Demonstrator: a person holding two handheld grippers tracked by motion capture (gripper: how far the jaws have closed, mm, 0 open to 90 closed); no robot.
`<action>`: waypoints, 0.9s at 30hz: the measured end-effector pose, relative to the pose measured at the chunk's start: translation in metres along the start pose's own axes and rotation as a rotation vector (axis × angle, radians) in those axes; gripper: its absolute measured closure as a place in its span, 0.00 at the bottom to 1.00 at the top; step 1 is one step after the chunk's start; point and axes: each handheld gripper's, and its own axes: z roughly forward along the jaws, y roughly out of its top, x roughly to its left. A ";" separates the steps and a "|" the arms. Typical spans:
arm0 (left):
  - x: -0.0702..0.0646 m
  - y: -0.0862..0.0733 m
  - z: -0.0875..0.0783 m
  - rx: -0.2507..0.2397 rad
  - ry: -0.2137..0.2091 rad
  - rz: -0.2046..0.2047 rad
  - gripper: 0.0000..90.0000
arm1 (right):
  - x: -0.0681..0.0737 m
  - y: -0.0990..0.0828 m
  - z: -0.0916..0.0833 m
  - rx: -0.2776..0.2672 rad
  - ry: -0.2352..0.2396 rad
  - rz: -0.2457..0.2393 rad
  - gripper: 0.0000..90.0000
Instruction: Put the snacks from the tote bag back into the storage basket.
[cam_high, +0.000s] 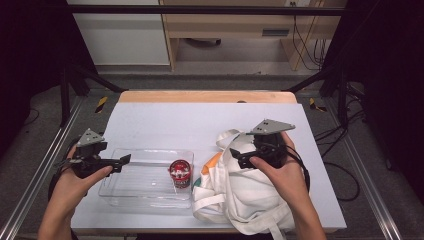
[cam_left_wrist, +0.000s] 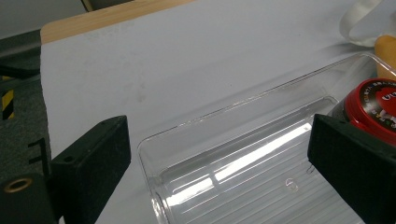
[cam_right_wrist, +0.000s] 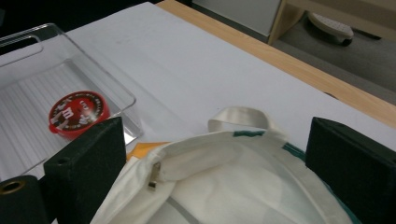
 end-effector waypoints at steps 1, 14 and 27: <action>0.000 0.000 0.001 -0.004 0.000 -0.002 0.07 | -0.002 0.000 -0.002 -0.003 -0.008 0.005 0.07; 0.007 -0.003 -0.004 -0.022 0.009 -0.030 0.07 | -0.034 -0.011 -0.025 -0.009 -0.144 0.060 0.06; 0.017 -0.007 -0.008 -0.042 0.027 -0.059 0.06 | -0.062 -0.025 -0.047 -0.027 -0.206 0.137 0.06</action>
